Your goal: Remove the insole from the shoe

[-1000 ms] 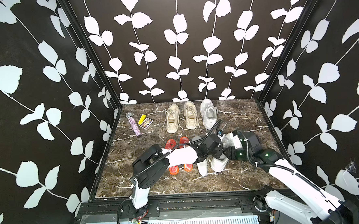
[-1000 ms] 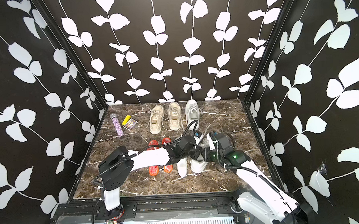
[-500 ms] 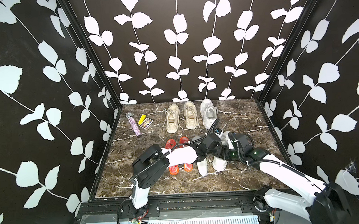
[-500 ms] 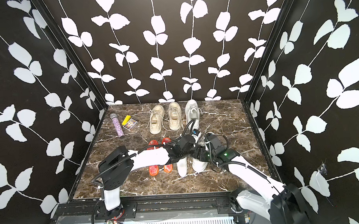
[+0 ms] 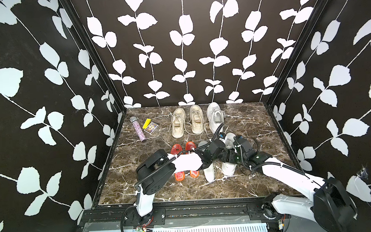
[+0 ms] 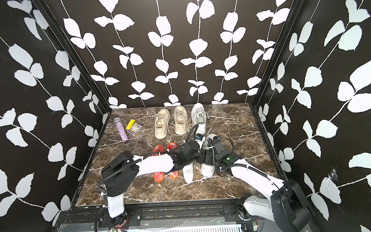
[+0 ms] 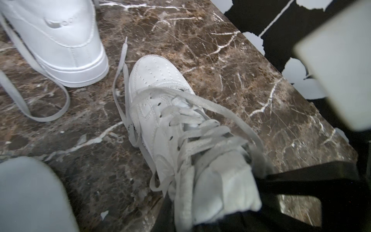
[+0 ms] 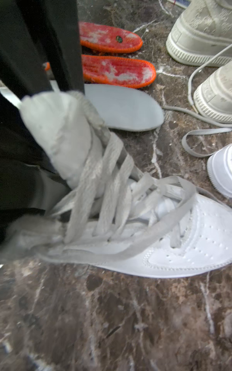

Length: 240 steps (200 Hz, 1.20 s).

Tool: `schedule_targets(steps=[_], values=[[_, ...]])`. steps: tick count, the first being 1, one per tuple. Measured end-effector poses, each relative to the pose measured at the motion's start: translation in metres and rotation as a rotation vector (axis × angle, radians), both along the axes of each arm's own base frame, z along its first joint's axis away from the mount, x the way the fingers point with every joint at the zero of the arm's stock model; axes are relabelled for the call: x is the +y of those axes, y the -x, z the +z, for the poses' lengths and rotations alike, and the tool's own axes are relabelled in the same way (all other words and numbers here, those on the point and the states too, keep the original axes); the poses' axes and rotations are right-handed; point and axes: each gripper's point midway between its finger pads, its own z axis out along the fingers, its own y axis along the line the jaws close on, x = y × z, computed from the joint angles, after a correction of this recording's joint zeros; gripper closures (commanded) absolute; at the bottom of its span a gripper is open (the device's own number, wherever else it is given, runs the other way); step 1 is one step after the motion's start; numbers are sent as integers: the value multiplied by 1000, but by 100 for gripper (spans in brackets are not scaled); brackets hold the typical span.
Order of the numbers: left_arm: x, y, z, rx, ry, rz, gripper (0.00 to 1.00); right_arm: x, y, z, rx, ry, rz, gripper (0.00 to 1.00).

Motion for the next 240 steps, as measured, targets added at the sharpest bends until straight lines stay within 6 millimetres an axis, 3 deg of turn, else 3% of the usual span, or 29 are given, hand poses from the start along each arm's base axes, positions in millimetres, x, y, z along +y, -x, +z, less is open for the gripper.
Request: schedule_targets(steps=[45,93,152,240], values=[[9,-10,0,-7,21,35,100,6,-20,-13,15,1,-2,59],[15,-18,-1,-9,38,52,100,15,-28,-19,52,7,26,61],[13,-17,2,-14,57,52,100,16,-43,-28,30,-2,-20,86],[2,2,1,-17,61,14,100,-8,-21,-19,3,28,-69,100]])
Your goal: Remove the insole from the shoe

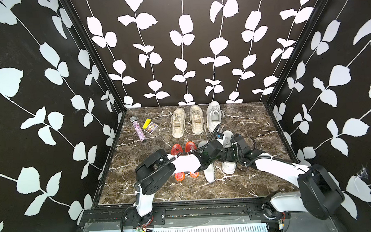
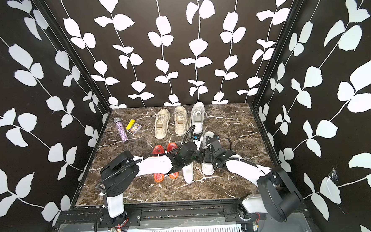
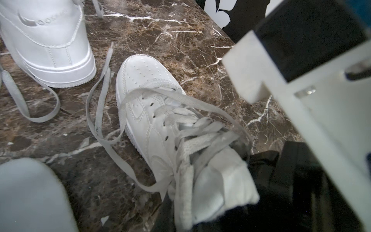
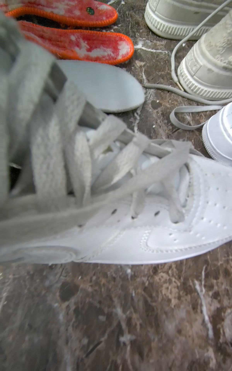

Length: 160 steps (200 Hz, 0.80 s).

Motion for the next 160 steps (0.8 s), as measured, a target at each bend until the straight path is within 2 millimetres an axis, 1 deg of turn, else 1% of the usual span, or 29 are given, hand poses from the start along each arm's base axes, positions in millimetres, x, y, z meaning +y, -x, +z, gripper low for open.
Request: schedule_targets(steps=[39,60,125,160], values=[[4,1,-1,-1,-16,22,100,-4,7,9,-9,-25,-16,100],[5,6,1,-2,-20,30,100,-6,15,15,-20,-59,-31,100],[6,14,14,4,17,43,100,-14,24,40,-90,-231,-87,100],[6,15,17,15,32,49,100,-16,28,45,-129,-352,-103,100]])
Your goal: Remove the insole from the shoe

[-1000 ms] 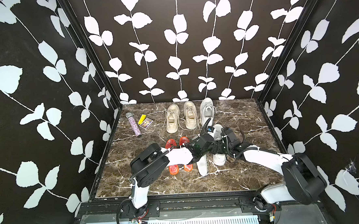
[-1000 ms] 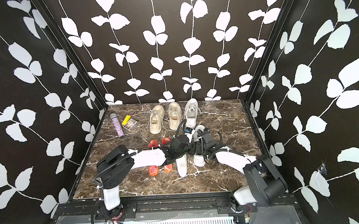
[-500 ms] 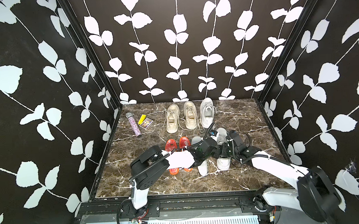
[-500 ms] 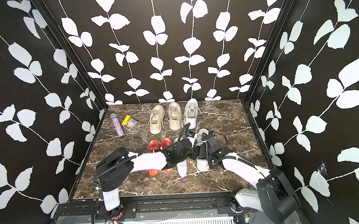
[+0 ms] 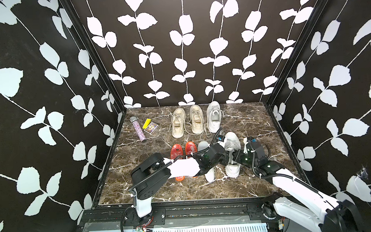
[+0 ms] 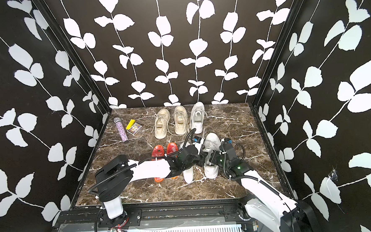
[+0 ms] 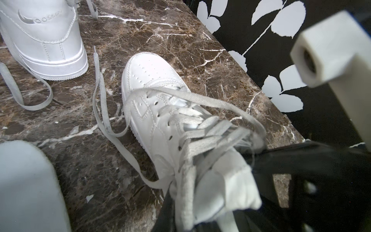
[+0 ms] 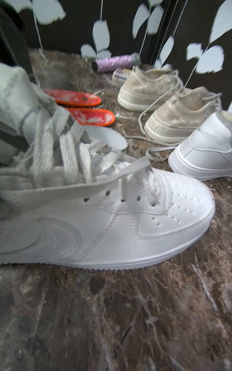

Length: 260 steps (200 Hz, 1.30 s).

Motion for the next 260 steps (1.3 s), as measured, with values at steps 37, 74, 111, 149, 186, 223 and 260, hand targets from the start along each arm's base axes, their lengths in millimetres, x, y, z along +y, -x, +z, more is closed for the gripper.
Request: schedule_targets(steps=[37,74,111,149,186,223,260], values=[[-1,2,-1,14,5,1,100,-1,4,8,-26,-67,-4,100],[-2,1,3,20,5,4,100,-3,7,13,-68,-101,-11,100],[-2,1,2,29,-14,4,100,-1,7,15,-85,-132,-8,100],[-8,-3,2,29,-29,5,100,-2,4,18,-104,-150,-14,100],[-21,-9,-5,42,-80,-17,100,-6,2,15,-108,-169,-39,100],[-32,-13,-15,63,-124,-41,100,-10,1,14,-108,-168,-55,100],[-35,-16,-17,71,-135,-65,100,-10,0,16,-128,-175,-56,100]])
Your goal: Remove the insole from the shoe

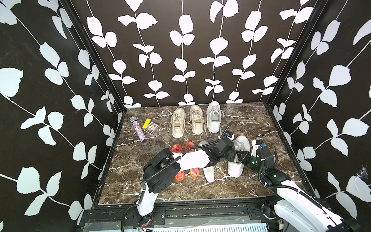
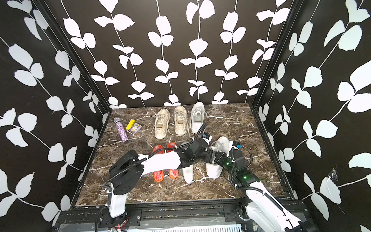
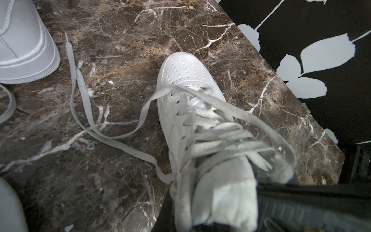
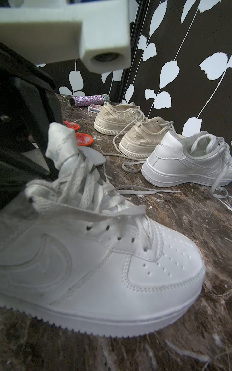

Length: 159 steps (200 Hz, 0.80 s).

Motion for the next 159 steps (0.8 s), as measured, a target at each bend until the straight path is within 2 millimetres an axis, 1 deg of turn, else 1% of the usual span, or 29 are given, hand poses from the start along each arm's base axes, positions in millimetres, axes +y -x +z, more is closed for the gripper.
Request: schedule_targets(steps=[43,76,108,159], values=[[-2,-6,-3,-2,-16,-7,100,5,-2,6,-49,-39,18,100],[-4,-15,-4,-3,-17,5,100,15,-1,26,-120,-79,58,100],[-4,-16,-4,-6,-18,12,100,15,5,48,-196,-99,70,100],[-7,-13,-3,-4,-18,3,100,6,17,50,-206,-41,62,100]])
